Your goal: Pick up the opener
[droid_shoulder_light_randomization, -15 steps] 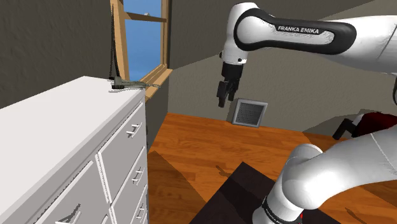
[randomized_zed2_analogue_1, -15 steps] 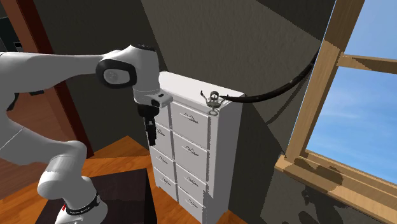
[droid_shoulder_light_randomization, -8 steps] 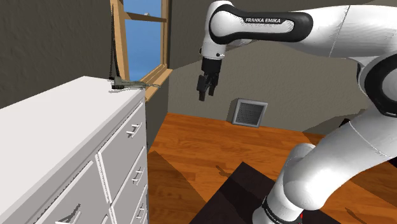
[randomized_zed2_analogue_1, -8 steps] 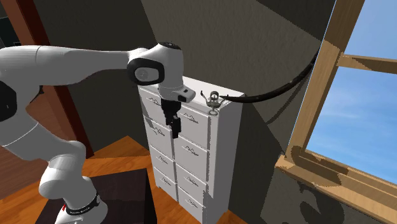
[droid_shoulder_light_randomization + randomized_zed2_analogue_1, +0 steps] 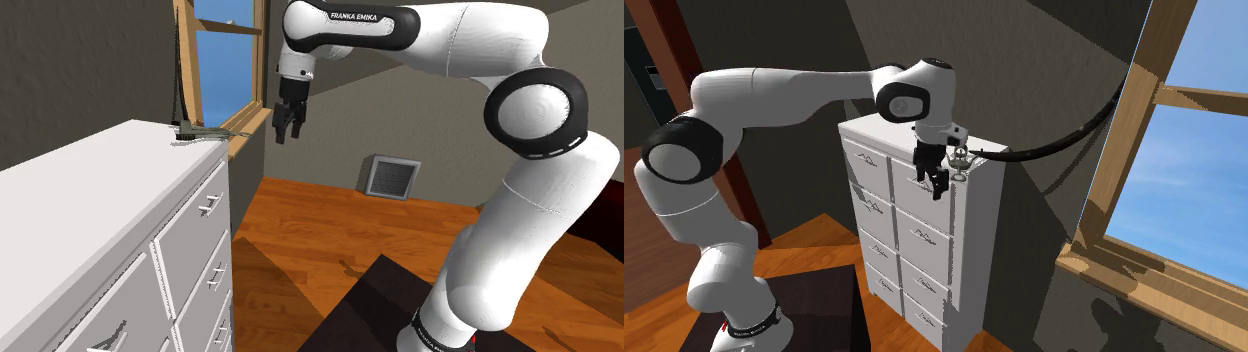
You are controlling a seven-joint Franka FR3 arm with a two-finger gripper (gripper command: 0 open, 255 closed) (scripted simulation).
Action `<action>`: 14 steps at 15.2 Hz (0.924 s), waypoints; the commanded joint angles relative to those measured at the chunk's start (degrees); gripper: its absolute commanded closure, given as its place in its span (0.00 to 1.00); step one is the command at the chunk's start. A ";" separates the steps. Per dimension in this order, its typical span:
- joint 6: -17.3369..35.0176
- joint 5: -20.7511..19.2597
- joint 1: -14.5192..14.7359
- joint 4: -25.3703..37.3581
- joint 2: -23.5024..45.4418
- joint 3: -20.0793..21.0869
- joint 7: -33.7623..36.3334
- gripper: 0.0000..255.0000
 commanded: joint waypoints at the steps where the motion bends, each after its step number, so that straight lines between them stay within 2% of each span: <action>1: -0.86 1.18 0.40 5.24 4.26 0.27 -0.84 0.00; 5: -4.29 3.43 0.68 18.69 14.08 0.89 -2.37 0.00; 9: -9.47 5.30 0.55 34.78 24.72 1.84 -2.99 0.00; 14: -4.53 5.11 0.83 27.75 22.68 1.82 -3.75 0.00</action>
